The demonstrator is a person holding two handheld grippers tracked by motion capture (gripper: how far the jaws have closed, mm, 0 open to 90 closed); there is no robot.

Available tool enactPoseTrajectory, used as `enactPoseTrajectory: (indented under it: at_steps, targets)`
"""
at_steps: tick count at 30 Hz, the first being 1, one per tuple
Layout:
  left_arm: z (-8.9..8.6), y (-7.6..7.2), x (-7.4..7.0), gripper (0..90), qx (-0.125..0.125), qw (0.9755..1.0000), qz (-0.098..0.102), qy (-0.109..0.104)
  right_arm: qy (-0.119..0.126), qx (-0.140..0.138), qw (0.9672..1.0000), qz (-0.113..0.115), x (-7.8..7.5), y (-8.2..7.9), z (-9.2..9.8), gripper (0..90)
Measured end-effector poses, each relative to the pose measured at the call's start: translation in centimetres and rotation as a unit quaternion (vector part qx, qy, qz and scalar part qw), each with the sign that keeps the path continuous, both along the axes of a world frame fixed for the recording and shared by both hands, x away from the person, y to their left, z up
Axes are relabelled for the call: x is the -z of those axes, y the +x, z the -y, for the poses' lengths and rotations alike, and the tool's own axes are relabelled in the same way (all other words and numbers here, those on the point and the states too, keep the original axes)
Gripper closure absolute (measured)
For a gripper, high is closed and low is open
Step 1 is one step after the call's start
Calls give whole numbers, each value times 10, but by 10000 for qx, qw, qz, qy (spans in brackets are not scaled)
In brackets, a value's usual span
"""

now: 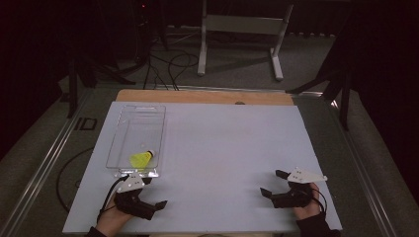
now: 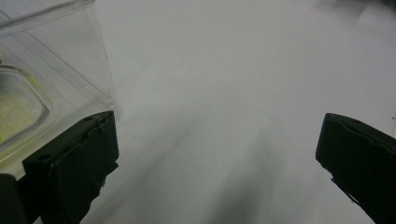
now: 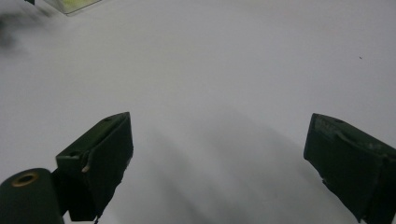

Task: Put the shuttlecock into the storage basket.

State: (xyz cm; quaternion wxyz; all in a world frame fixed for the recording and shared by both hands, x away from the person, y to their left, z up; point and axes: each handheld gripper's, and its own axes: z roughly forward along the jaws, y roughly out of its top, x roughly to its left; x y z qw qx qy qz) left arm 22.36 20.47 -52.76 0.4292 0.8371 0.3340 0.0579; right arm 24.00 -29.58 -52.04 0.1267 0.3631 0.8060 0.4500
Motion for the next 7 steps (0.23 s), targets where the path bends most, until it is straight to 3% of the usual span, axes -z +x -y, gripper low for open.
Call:
enactPoseTrajectory:
  at_steps: [7]
  targets:
    - [-1,0,0,2,-32,10000,33,-68,-19,-13,10000,-12,1,0,0,85]
